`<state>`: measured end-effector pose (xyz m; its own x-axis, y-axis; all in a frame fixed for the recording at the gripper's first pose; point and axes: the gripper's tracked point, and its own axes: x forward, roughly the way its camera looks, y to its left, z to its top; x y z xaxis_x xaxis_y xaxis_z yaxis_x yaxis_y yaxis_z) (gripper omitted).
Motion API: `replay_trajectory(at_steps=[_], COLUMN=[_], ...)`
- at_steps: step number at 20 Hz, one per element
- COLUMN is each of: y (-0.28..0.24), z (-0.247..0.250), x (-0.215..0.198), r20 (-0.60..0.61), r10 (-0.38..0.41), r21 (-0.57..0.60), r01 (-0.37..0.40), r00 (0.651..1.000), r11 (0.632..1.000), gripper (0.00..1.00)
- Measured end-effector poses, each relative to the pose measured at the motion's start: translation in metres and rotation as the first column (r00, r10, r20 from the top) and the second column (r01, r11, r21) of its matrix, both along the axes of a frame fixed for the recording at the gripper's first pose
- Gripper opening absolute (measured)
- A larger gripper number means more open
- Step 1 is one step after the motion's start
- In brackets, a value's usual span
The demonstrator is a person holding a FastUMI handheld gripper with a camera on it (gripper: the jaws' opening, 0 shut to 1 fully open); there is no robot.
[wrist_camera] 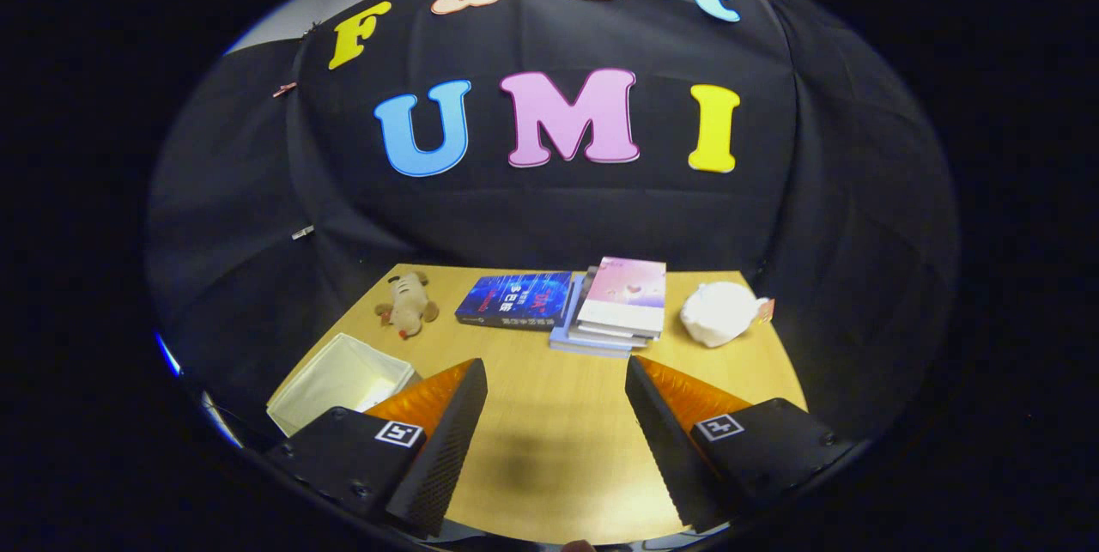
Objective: Open the storage box then place both shoes into the box .Put the left shoe in first, then the right shoe, with the right side of both shoes facing outward in a uniform manner.
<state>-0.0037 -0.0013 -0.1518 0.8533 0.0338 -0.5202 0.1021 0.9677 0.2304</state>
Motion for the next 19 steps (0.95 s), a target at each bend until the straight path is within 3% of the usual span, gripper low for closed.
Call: replay_trajectory(at_steps=[11, 19], y=[-0.093, -0.114], z=[0.052, 0.083], x=[-0.053, -0.076], r20=[0.209, 0.305], r10=[-0.023, -0.013], r21=[-0.087, -0.166], r01=[0.042, 0.067], r00=[0.978, 0.952], r11=[0.995, 0.984], gripper=[0.99, 0.98])
